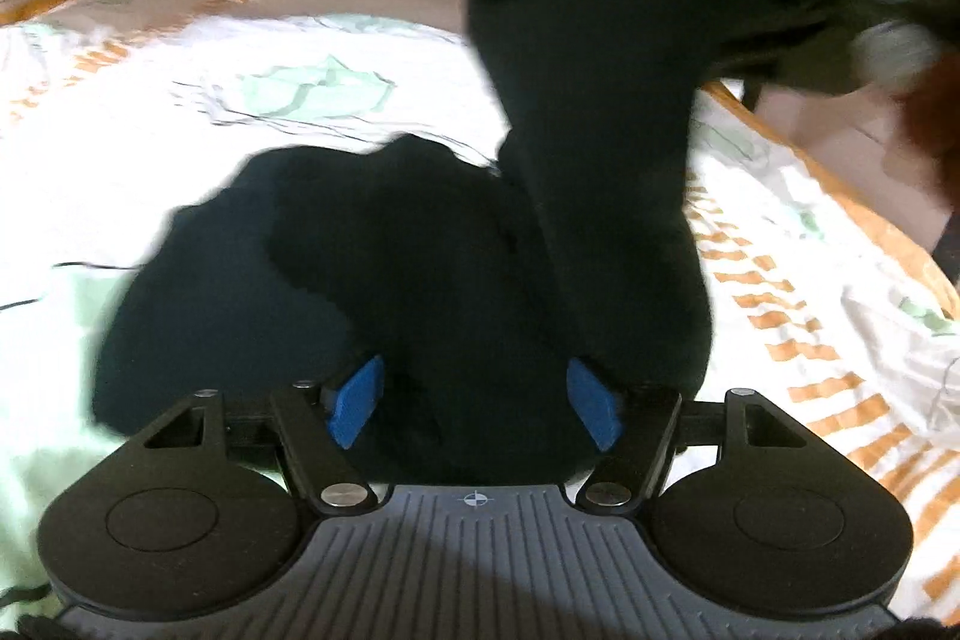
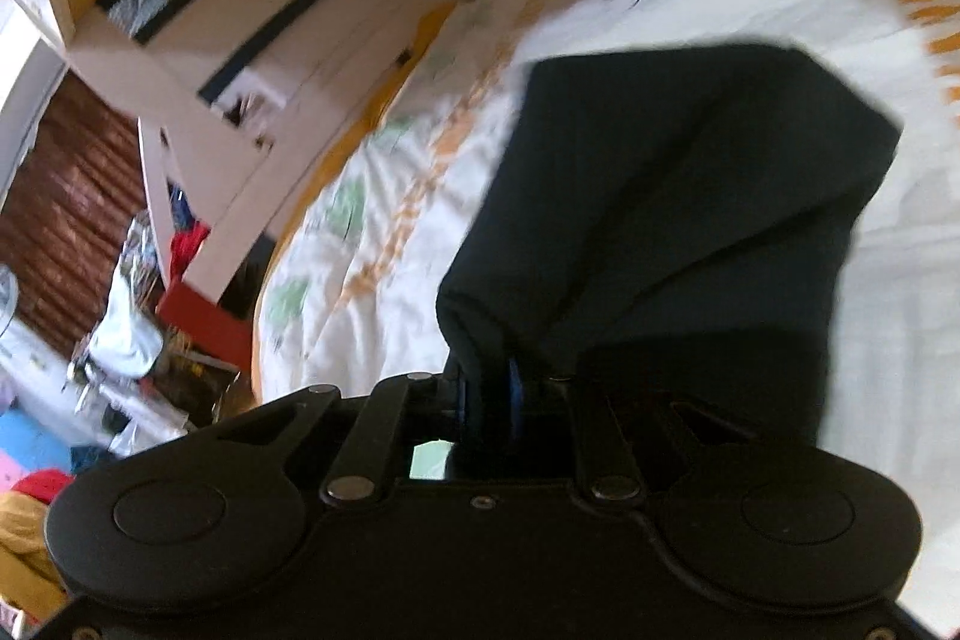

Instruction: Fold large clothes

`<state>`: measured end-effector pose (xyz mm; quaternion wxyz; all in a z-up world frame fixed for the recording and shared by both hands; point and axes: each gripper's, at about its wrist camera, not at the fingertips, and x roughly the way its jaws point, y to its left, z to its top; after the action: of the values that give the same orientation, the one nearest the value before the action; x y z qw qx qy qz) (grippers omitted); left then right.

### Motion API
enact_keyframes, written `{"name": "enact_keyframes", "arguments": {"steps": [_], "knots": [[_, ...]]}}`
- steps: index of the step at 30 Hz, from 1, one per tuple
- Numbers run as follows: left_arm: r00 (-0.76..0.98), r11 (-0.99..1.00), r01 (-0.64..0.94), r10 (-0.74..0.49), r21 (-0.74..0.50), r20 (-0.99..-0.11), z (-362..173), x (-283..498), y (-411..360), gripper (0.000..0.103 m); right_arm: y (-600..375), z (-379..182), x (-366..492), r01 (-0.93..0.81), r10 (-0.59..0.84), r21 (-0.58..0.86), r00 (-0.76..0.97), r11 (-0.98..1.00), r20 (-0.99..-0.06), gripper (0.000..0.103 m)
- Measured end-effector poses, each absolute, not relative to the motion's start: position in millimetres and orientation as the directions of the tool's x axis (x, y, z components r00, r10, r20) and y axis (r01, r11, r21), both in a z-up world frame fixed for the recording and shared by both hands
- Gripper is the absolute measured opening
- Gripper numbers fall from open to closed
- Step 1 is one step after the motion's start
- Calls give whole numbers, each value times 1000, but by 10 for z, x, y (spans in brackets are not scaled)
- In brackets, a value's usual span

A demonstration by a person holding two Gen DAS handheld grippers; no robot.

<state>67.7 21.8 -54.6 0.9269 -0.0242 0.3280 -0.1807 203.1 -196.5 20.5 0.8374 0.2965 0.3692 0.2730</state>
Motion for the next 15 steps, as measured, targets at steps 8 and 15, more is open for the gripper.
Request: {"name": "enact_keyframes", "arguments": {"steps": [8,15], "knots": [[791,963,96,-227,-251,-569,-306,533,1036,67,-1327,-149,2280,-255,725,700,443,667,-528,23],[856,961,-20,-125,-274,-502,-128,435,1389,67,-940,-485,2318,-286,711,654,369,700,-599,24]]}}
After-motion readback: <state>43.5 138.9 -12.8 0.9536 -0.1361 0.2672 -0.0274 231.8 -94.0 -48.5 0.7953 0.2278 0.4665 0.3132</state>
